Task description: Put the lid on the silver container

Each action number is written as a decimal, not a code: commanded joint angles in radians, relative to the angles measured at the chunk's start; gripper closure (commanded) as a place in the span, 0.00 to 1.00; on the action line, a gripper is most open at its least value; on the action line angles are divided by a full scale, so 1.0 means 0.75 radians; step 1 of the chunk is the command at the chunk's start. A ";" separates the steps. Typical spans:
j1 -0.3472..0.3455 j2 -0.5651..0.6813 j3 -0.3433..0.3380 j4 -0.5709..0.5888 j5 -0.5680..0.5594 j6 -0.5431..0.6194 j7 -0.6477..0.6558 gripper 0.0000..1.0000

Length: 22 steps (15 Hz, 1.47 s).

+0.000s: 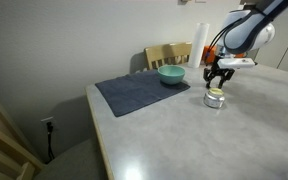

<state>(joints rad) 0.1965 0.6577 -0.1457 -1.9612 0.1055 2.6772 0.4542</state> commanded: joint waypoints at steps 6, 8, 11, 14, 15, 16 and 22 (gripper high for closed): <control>-0.009 -0.040 0.030 -0.009 -0.004 -0.064 0.012 0.52; -0.004 -0.054 0.031 -0.030 0.000 -0.057 0.023 0.56; 0.021 -0.069 0.021 -0.069 -0.007 -0.048 0.066 0.36; 0.031 -0.087 0.025 -0.110 0.007 -0.045 0.111 0.16; 0.036 -0.094 0.029 -0.130 0.016 -0.044 0.134 0.08; 0.044 -0.097 0.026 -0.144 0.018 -0.046 0.160 0.02; 0.036 -0.130 0.062 -0.206 0.025 -0.049 0.211 0.00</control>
<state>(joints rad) 0.2333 0.6049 -0.1185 -2.0640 0.1093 2.6528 0.6080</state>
